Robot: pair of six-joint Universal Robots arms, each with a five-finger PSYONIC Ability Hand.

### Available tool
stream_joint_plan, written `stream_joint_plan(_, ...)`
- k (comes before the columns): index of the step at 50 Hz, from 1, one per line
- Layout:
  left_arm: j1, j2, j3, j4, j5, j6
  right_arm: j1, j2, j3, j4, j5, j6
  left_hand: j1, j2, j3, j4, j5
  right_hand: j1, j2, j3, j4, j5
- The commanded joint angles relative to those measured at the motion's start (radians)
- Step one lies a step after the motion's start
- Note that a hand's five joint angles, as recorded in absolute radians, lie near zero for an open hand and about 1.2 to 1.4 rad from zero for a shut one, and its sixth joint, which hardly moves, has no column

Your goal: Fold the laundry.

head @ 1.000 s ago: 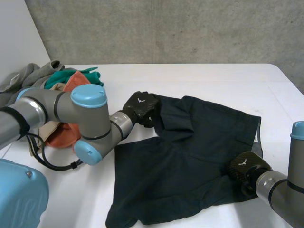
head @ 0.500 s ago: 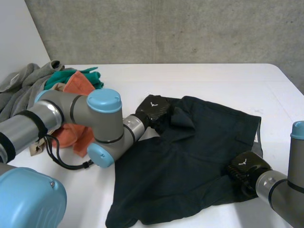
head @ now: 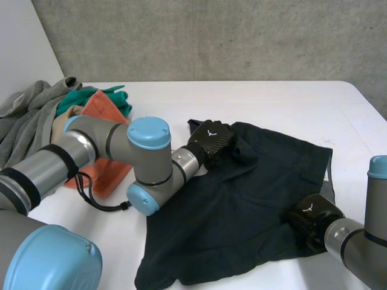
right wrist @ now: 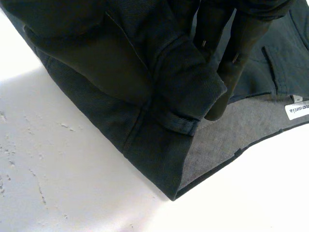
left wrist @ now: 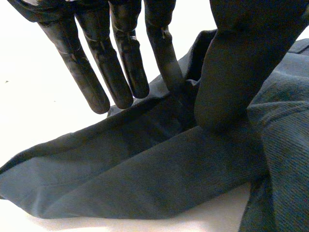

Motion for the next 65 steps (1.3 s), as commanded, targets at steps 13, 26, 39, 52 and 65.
stream_joint_plan(13, -0.035, -0.069, 0.104, 0.020, -0.008, 0.000, 0.003, 0.003, 0.003, 0.000, 0.000, 0.000, -0.045, -0.045, -0.043, -0.044, -0.034, 0.331, 0.225, 0.209, 0.199, 0.186)
stream_joint_plan(26, -0.053, -0.099, 0.137, 0.023, -0.002, 0.000, 0.007, 0.021, 0.004, 0.000, 0.000, 0.000, 0.007, 0.008, 0.009, 0.009, 0.018, 0.331, 0.225, 0.209, 0.199, 0.186)
stream_joint_plan(39, -0.055, -0.138, 0.205, 0.023, -0.008, 0.002, 0.010, 0.027, 0.010, 0.000, 0.000, 0.000, -0.013, -0.012, -0.011, -0.011, -0.002, 0.331, 0.225, 0.209, 0.199, 0.186)
stream_joint_plan(52, -0.070, -0.133, 0.196, 0.024, -0.115, 0.041, 0.010, 0.027, 0.010, 0.002, -0.001, 0.000, 0.565, 0.566, 0.567, 0.567, 0.576, 0.331, 0.225, 0.209, 0.199, 0.186)
stream_joint_plan(65, 0.088, 0.225, -0.193, 0.158, -0.219, 0.084, 0.010, 0.027, 0.012, 0.002, -0.001, 0.001, 0.565, 0.566, 0.567, 0.567, 0.576, 0.331, 0.225, 0.209, 0.199, 0.186)
